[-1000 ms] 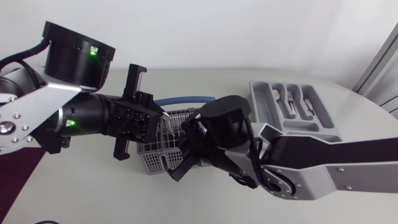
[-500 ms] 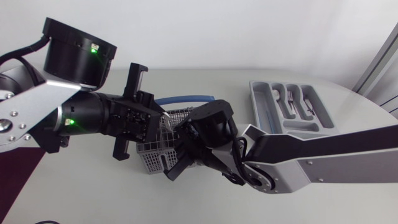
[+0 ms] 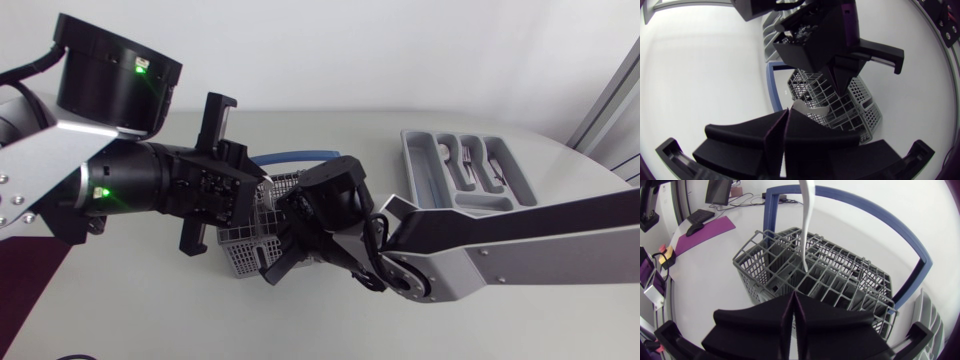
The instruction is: Unload the cutlery basket into the drawer organizer.
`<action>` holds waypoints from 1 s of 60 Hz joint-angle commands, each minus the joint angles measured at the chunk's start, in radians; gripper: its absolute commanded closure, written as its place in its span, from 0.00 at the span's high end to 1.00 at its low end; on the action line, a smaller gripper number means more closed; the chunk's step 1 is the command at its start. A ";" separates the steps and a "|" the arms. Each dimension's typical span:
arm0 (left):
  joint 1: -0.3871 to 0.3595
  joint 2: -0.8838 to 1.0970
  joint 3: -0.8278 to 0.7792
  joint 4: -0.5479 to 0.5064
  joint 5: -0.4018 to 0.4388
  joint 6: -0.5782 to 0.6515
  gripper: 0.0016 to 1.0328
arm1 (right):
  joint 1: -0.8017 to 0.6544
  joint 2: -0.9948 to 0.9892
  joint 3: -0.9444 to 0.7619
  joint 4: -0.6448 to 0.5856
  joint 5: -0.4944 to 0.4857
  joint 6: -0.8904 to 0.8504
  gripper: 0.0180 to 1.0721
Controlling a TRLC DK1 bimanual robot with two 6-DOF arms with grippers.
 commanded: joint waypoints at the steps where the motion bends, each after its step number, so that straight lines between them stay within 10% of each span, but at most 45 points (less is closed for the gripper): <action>1: -0.010 -0.031 0.051 0.000 -0.001 0.003 0.20 | -0.010 0.073 -0.023 -0.079 -0.006 0.025 0.05; 33: -0.061 -0.092 0.113 -0.055 -0.084 -0.106 0.20 | 0.013 -0.205 -0.092 -0.092 -0.023 -0.004 0.06; 48: -0.085 -0.054 0.214 -0.164 -0.115 -0.514 0.20 | 0.033 -0.403 -0.181 -0.117 -0.025 -0.061 0.55; 60: -0.082 0.000 0.260 -0.204 -0.107 -0.801 0.20 | 0.033 -0.519 -0.253 -0.059 0.012 -0.161 0.57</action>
